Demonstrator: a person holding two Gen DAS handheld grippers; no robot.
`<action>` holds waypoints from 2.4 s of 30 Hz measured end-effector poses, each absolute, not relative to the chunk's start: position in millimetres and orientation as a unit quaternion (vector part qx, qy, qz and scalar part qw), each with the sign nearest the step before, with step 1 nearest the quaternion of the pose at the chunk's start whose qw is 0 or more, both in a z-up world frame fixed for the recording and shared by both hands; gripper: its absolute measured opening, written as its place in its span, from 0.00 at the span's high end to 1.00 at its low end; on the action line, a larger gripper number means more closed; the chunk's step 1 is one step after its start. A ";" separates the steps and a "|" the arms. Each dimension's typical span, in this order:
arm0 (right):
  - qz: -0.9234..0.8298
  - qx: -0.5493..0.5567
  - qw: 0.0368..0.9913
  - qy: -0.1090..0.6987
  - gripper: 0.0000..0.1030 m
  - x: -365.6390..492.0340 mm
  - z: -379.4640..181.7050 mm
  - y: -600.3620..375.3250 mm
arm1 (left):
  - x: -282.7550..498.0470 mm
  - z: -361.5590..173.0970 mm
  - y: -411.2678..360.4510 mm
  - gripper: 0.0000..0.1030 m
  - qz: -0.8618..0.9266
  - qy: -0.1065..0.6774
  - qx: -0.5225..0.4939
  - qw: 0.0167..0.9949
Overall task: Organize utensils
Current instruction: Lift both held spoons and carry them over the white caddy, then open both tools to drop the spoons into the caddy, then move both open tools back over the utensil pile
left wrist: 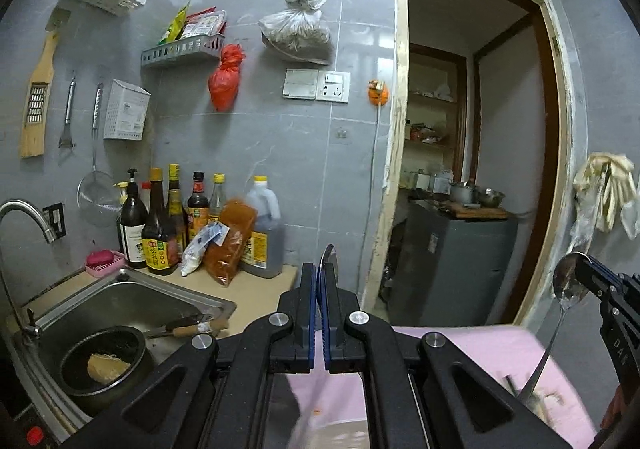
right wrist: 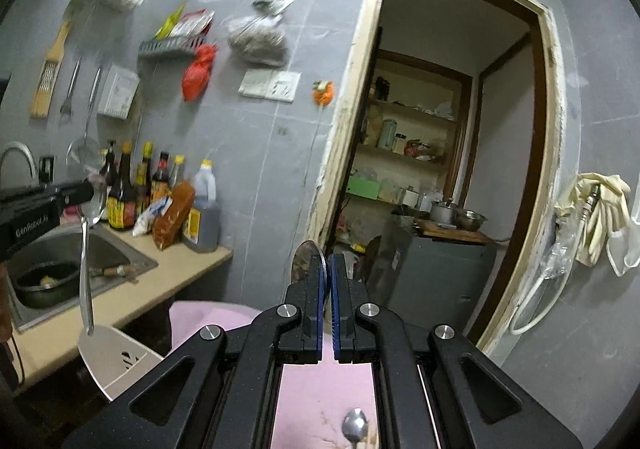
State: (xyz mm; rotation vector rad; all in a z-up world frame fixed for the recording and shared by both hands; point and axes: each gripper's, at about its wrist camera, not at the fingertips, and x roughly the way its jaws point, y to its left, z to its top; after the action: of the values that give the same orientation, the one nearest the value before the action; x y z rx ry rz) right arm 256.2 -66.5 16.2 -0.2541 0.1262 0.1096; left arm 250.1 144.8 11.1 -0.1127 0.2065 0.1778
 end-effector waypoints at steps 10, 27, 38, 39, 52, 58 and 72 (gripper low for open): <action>0.057 -0.178 0.980 0.071 0.97 256.2 -35.8 -37.3 | 253.1 -44.3 127.0 0.97 0.072 0.079 0.006 0.994; 0.095 -0.136 0.978 0.122 0.97 258.3 -68.0 -46.8 | 250.1 -84.0 105.6 0.97 0.042 0.113 0.059 0.991; 0.127 -0.084 0.976 0.157 0.87 258.7 -69.5 -61.2 | 250.0 -78.2 112.0 0.89 0.002 0.180 -0.007 0.984; 0.132 -0.075 0.975 0.161 0.82 258.5 -69.6 -63.5 | 249.7 -78.4 112.8 0.80 -0.001 0.184 -0.014 0.983; 0.111 0.014 0.983 0.148 0.53 245.6 -33.2 -119.7 | 233.4 -47.2 104.2 0.57 0.013 0.192 -0.056 0.980; 0.076 0.021 0.990 0.120 0.28 232.9 -10.9 -159.4 | 226.5 -21.3 77.5 0.38 0.008 0.172 -0.061 0.983; 0.028 0.009 0.996 0.085 0.01 213.1 10.3 -255.8 | 224.3 2.1 -7.4 0.00 -0.023 0.125 -0.072 0.989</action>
State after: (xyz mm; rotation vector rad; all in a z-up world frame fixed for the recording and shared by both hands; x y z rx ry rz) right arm 213.1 -255.8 10.3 0.0188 0.1706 0.0568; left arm 224.3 -7.4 2.1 -0.1447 0.2514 -0.0458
